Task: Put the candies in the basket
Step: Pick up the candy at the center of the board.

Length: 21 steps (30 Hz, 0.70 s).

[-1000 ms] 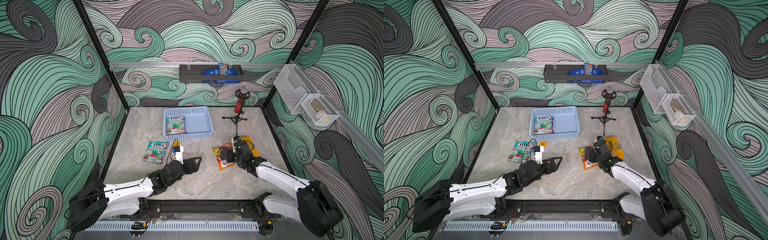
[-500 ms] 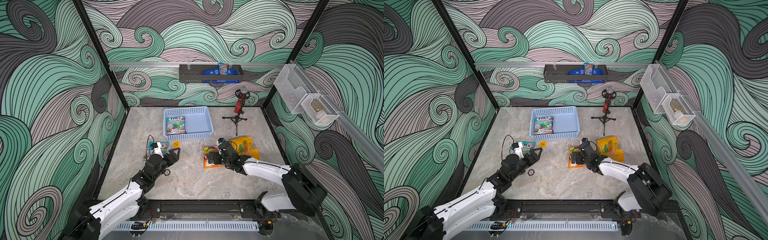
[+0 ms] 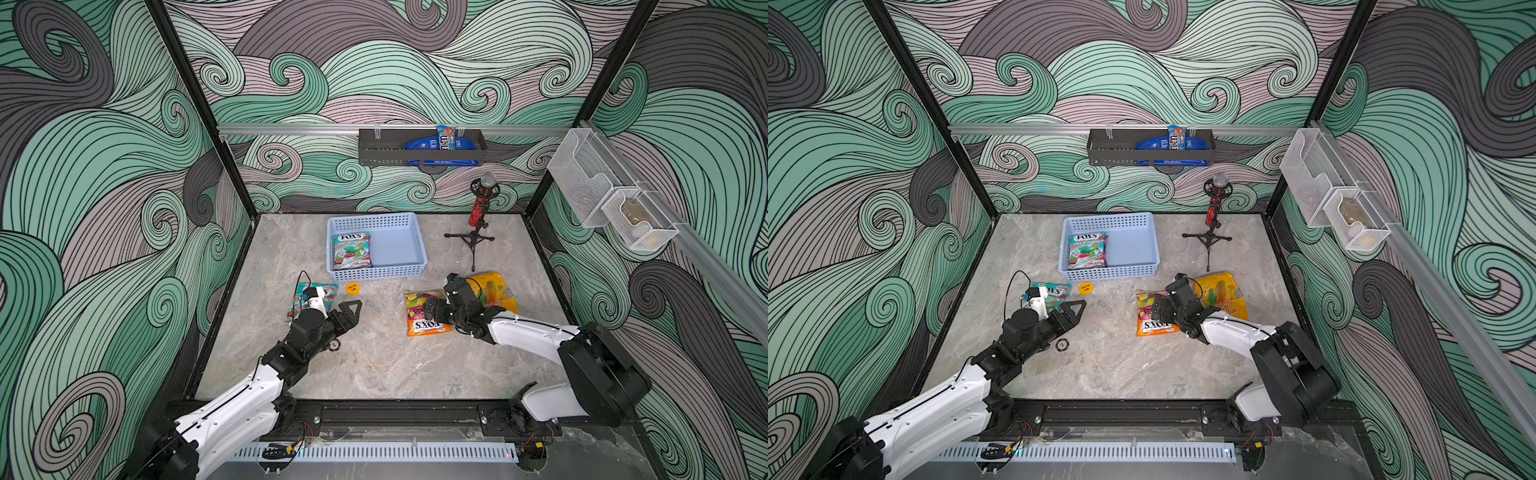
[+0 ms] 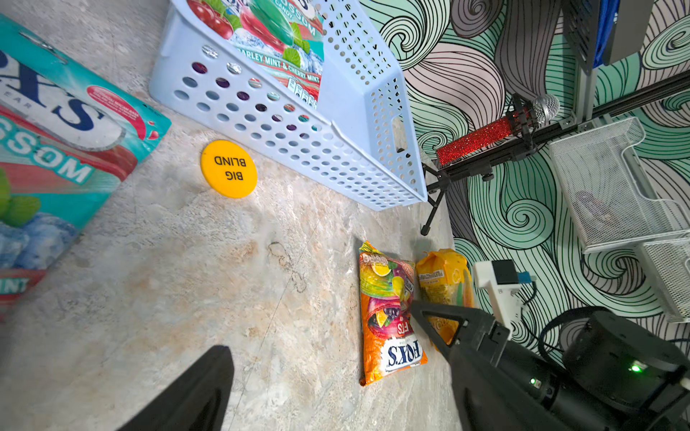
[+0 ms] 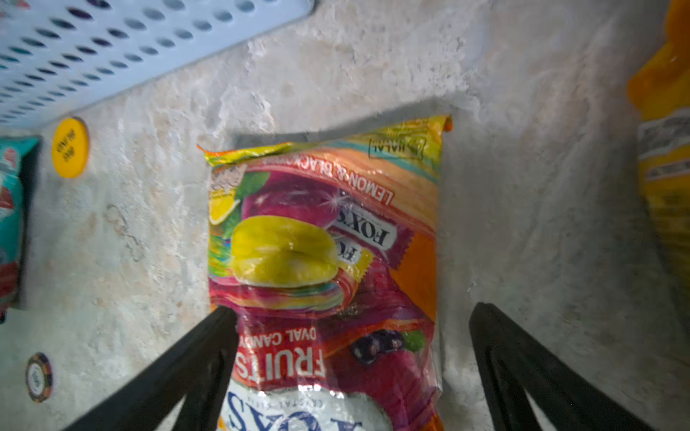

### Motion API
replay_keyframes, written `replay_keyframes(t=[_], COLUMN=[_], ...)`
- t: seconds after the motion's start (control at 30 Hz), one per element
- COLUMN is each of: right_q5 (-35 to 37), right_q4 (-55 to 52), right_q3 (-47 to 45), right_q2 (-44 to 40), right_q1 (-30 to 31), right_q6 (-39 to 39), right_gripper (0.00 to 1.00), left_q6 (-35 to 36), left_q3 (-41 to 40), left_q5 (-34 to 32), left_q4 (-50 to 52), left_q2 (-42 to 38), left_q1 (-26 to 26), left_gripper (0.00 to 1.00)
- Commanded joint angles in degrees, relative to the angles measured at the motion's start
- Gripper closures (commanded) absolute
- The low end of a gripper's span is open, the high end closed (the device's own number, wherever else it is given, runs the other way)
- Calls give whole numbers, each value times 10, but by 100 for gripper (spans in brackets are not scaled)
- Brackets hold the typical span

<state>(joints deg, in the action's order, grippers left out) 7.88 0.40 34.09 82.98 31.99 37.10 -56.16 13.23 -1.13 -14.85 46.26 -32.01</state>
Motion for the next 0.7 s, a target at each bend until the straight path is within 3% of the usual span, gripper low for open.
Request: replay_keyframes(t=[0.0,0.2,0.37,0.43,0.53,0.67], right_q5=[-20,-1,1,0,0,-2], right_q4=[10,15,16,17,17,17], right_q3=[-6,-13,-16,-15,-17,-16], right_q2=[8,18,25,24,12,-16], right_q1=[6,12,11,11,12,12], right_q6=[15,16,13,11,9,3], right_gripper=[14,30,68,79,87,90], left_q6=[-2,-11,-16,-22,-29,-28], left_q3=[11,-8,-7,-13,-26,-30], left_q5=[-6,-4,1,0,-5,-17], left_q4=[16,16,22,20,13,26], left_q2=[-19,-42,-45,-54,-76,-92], left_q1=[10,20,25,24,24,26], left_gripper=[7,7,7,7,7,7])
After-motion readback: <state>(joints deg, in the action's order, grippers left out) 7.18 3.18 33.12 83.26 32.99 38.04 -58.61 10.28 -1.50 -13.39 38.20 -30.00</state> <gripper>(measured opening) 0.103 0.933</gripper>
